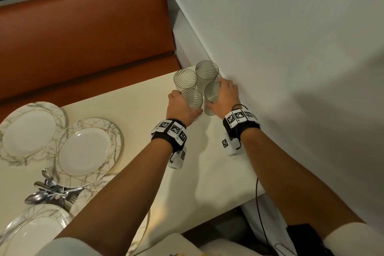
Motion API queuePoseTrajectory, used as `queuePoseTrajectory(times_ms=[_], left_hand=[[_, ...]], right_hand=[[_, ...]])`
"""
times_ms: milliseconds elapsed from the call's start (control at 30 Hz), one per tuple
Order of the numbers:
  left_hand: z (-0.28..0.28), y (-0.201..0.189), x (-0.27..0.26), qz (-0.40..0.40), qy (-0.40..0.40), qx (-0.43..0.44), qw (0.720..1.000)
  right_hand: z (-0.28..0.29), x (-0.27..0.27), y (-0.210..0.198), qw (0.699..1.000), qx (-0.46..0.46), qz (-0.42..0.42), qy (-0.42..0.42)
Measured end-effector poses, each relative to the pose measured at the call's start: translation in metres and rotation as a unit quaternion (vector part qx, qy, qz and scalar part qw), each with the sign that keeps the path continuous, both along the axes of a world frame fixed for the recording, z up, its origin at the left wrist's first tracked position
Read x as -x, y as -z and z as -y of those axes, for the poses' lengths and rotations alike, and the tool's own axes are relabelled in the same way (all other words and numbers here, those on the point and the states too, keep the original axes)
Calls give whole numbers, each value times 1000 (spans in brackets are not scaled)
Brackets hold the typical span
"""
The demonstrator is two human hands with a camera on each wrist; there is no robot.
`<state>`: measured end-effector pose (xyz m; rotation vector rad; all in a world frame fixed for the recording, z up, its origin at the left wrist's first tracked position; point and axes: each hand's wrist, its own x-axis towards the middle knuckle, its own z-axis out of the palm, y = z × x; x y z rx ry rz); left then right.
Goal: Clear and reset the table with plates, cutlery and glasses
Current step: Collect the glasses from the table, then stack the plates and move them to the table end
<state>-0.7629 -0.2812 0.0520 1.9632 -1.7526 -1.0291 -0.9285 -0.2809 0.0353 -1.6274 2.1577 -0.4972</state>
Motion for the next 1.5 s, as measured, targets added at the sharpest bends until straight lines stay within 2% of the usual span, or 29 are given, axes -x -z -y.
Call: queuePoseTrajectory(times_ms=[233,367,500,733,800,900,1000,1133,1300,1500], left_hand=[[-2,3,7,-10,-2,10,1000],[-6,5,0,0,35,-3,999],[-11,8,-27,45,82,-27,995],[-29,13,-107,-5,56,20,998],[-40,13,-137,-21,40,38,998],[-59,16,-189,-46,-2,58,997],[-81,20,-244,-60,-40,55,996],[-109,32,-325,-64,-82,33,994],[-136,43,-414,-41,-134,4,990],[-149,53,-480,-56,-148,-18,987]], right_hand=[[3,4,-1,999,-25,-30,-18],[-4,6,-10,995,-46,-88,-25],[-14,-2,-34,991,-47,-127,-22],[-33,-68,-66,990,93,-96,-42],[-38,-98,-63,988,112,-74,-72],[-46,-149,-43,984,127,7,-123],[-58,-201,-20,982,91,61,-151],[-80,-267,12,984,-28,107,-142],[-94,-331,52,977,-165,124,-51],[-87,-373,74,966,-215,132,63]])
